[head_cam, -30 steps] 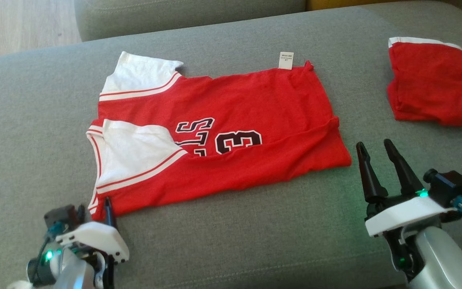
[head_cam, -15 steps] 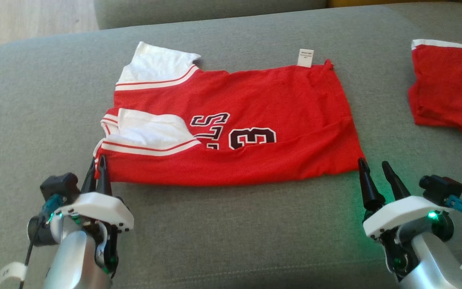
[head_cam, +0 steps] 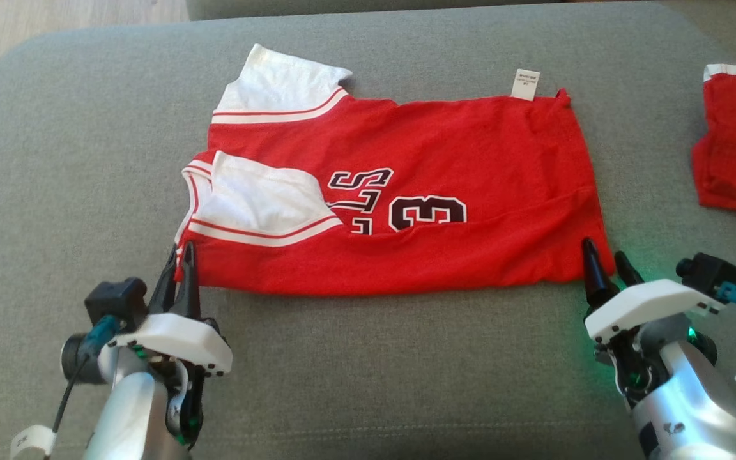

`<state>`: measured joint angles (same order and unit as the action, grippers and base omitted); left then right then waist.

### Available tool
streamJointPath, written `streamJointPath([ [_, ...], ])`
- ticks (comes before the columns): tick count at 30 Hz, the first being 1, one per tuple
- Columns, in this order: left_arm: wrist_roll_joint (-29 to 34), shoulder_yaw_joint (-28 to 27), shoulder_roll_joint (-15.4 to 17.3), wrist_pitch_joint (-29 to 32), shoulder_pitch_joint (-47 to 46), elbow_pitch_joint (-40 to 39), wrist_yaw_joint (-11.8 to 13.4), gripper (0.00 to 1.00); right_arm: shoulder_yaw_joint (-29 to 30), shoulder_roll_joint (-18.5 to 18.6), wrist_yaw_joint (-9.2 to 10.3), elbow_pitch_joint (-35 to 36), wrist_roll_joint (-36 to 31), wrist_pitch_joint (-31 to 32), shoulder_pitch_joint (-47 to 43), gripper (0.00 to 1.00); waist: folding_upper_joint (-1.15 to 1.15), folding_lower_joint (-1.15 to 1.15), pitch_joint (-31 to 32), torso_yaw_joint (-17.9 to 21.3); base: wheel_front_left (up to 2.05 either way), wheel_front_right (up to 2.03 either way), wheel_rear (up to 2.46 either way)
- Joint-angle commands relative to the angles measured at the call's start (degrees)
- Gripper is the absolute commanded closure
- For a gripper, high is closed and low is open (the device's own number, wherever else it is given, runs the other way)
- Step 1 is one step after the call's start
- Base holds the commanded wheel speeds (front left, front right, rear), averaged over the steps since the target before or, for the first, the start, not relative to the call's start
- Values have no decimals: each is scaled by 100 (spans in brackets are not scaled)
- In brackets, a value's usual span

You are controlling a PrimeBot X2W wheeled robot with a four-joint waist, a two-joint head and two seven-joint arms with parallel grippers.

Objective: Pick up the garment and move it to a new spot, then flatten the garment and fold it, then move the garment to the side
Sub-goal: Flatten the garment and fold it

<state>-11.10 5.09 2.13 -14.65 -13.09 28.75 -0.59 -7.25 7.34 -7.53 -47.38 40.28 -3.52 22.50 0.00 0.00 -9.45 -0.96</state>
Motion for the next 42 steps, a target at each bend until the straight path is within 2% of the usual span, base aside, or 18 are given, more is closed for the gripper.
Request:
streamJointPath([
  [1,11,-125,77,-34,-172,-206,-18,100,-187,-64,4,43,51,29,196,0,0,0,-14,-15,0,0,0],
  [3,-7,-77,77,-34,-175,-212,-7,100,-267,-74,4,-42,110,57,252,0,0,0,-26,-24,0,0,0],
  [4,-15,-61,77,-34,-175,-217,3,100,-317,-81,4,-60,153,74,272,44,0,0,-29,-23,0,0,0],
  [5,-23,-48,77,-34,-174,-221,11,100,-368,-82,4,-69,194,80,288,76,0,0,-30,-21,0,0,0],
  [6,-28,-36,76,-34,-172,-221,17,100,-423,-76,4,-69,228,77,299,100,0,0,-29,-17,0,0,0],
  [14,2,-43,76,-34,-109,-93,23,100,-754,216,4,-119,316,-96,272,100,0,0,103,53,0,0,0],
  [25,97,-26,108,-35,296,340,-214,100,-700,694,4,-113,483,-62,-127,100,0,0,492,99,0,0,0],
  [36,36,216,101,-35,776,702,-350,100,-535,773,4,40,549,299,-730,100,0,0,768,177,0,0,0],
  [37,18,232,99,-35,791,724,-347,100,-501,778,4,50,532,305,-759,74,0,0,780,183,0,0,0],
  [38,0,250,97,-35,797,747,-343,99,-465,781,4,65,497,281,-778,16,0,0,790,190,0,0,0],
  [39,-18,268,95,-35,796,772,-337,55,-425,772,4,82,473,263,-793,0,0,0,799,197,0,0,0],
  [40,-36,284,93,-35,786,779,-329,12,-391,762,4,101,451,265,-801,0,0,0,809,204,0,0,0],
  [41,-57,287,91,-35,773,753,-311,0,-363,751,4,129,428,275,-807,0,0,0,819,213,0,0,0],
  [42,-81,274,90,-35,761,709,-278,0,-330,744,4,172,407,269,-811,0,0,0,826,223,0,0,0],
])
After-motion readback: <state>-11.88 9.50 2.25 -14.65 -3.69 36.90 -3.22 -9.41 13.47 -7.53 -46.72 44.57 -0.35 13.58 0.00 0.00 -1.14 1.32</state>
